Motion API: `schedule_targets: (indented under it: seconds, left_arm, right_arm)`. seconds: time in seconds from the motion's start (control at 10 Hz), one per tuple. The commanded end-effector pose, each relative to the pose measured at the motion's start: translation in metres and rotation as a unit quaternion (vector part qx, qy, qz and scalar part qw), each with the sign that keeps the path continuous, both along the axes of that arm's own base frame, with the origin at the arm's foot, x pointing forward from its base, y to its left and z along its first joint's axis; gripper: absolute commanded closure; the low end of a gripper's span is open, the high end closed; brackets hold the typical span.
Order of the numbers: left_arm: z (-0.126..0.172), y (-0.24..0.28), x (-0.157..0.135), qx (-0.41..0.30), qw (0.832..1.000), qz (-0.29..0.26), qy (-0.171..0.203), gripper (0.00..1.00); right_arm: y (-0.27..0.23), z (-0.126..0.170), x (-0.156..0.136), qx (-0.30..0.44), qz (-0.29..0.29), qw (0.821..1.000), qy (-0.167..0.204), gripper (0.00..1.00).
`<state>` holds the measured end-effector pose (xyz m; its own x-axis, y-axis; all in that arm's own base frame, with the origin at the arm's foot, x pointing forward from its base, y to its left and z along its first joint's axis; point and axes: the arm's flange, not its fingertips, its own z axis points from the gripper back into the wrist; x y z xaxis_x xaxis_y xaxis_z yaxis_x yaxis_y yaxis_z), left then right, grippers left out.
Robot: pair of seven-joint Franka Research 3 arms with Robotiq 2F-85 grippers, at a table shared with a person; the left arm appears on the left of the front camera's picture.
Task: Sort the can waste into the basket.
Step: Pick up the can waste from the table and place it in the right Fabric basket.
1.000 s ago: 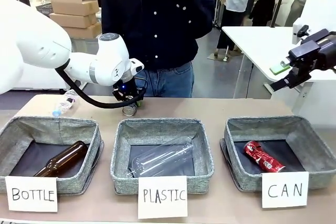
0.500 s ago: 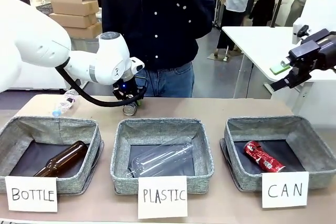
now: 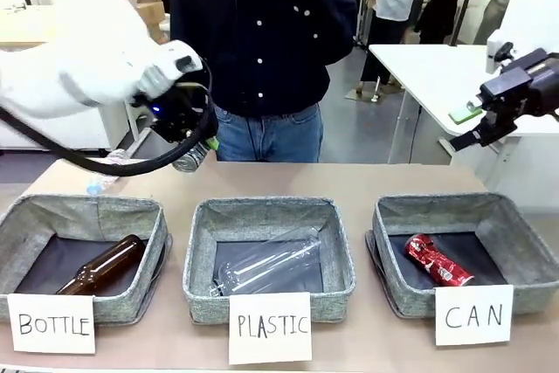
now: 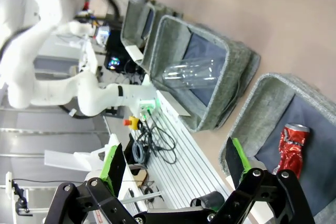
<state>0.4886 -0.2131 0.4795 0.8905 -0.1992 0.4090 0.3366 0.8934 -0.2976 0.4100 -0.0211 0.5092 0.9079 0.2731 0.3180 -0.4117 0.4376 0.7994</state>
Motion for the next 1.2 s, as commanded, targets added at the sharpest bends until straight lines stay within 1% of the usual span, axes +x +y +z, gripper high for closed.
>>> schedule_targets:
  seconds: [0.0, 0.1, 0.2, 0.3, 0.6, 0.7, 0.8, 0.9, 1.0, 1.1]
  left_arm:
    - [-0.003, 0.099, -0.100, -0.102, 0.975, -0.200, -0.001, 1.00]
    - [-0.010, 0.108, -0.137, -0.121, 0.955, -0.271, -0.022, 1.00]
    - [-0.021, 0.114, -0.156, -0.122, 0.954, -0.267, -0.060, 1.00]
    - [0.030, 0.016, -0.100, -0.085, 0.986, -0.139, -0.025, 1.00]
    - [0.030, 0.016, -0.100, -0.085, 0.986, -0.139, -0.025, 1.00]
    - [0.021, 0.034, -0.123, -0.103, 0.980, -0.167, -0.039, 0.51]
    - [0.009, -0.016, -0.110, -0.160, 0.954, -0.252, -0.032, 0.51]
    - [0.003, -0.079, -0.106, -0.186, 0.928, -0.320, -0.054, 0.51]
    - [-0.001, -0.143, -0.114, -0.196, 0.901, -0.380, -0.068, 0.51]
    - [-0.006, -0.203, -0.130, -0.179, 0.877, -0.435, -0.095, 0.51]
  right_arm:
    - [-0.001, 0.000, 0.001, -0.002, 0.001, 1.000, -0.003, 0.00]
    - [-0.001, 0.000, 0.001, -0.002, 0.001, 1.000, -0.003, 0.00]
    - [-0.001, 0.000, 0.001, -0.002, 0.001, 1.000, -0.003, 0.00]
    - [-0.001, 0.000, 0.001, -0.002, 0.001, 1.000, -0.003, 0.00]
    - [-0.001, 0.000, 0.001, -0.002, 0.001, 1.000, -0.003, 0.00]
    - [0.000, -0.001, 0.000, 0.000, 0.000, 1.000, 0.001, 0.00]
    - [-0.020, 0.036, -0.006, -0.019, -0.051, 0.998, -0.032, 0.00]
    - [-0.056, 0.073, -0.018, -0.041, -0.097, 0.990, -0.091, 0.00]
    - [-0.100, 0.102, -0.037, -0.042, -0.147, 0.980, -0.127, 0.00]
    - [-0.146, 0.117, -0.060, -0.040, -0.196, 0.968, -0.151, 0.00]
